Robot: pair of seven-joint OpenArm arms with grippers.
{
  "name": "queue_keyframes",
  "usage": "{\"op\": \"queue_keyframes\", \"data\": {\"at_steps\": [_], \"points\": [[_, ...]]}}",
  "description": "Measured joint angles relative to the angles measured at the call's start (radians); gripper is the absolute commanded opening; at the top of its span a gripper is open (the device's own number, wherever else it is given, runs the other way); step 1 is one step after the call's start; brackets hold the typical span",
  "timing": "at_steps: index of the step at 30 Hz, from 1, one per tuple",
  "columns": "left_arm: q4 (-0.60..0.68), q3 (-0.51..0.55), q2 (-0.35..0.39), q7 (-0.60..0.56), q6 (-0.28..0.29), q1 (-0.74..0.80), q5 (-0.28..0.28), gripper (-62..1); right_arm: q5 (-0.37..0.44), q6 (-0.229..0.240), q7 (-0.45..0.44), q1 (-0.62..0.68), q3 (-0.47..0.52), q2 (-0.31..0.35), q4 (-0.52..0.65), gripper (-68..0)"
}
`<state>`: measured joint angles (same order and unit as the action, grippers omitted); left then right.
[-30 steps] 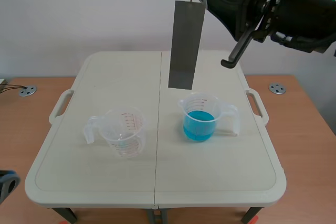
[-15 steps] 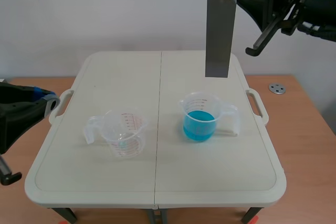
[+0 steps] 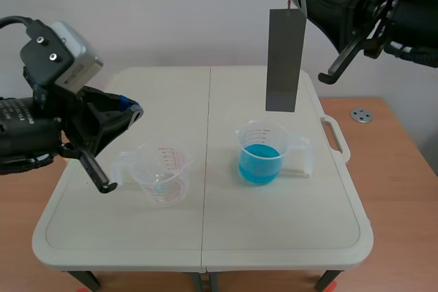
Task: Hold the metal plate by the orange handle, dip it into the blue solution, take it out and point at it, then put the plate back in the beaker on the left.
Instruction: 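Point at the plate with the left hand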
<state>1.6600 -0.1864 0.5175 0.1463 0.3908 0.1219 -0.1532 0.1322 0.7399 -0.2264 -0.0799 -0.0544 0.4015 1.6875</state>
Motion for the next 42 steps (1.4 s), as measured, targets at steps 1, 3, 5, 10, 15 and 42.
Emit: {"op": "queue_keyframes", "data": {"at_steps": [1, 3, 5, 10, 15, 42], "points": [[-0.027, -0.014, -0.014, 0.0, 0.0, -0.028, 0.011, -59.3, 0.0, 0.0, 0.0, 0.0, 0.0, 0.0, 0.0, -66.2], [-0.079, -0.043, -0.042, 0.0, 0.0, -0.082, 0.025, -59.3, 0.0, 0.0, -0.001, 0.0, 0.0, 0.0, 0.0, -66.2], [-0.131, -0.075, -0.069, 0.0, -0.001, -0.133, 0.038, -59.3, 0.0, 0.0, 0.0, 0.0, 0.0, 0.0, 0.0, -66.2], [-0.259, -0.168, -0.145, 0.0, 0.0, -0.253, 0.081, -59.3, 0.0, 0.0, -0.001, 0.0, 0.0, 0.0, 0.0, -66.2], [-0.354, -0.255, -0.209, 0.0, 0.001, -0.357, 0.108, -59.3, 0.0, 0.0, -0.001, 0.0, 0.0, 0.0, 0.0, -66.2], [-0.517, -0.383, -0.332, -0.015, 0.022, -0.488, 0.172, -59.3, 0.0, 0.0, -0.008, 0.0, 0.0, 0.0, 0.0, -66.2]]}}
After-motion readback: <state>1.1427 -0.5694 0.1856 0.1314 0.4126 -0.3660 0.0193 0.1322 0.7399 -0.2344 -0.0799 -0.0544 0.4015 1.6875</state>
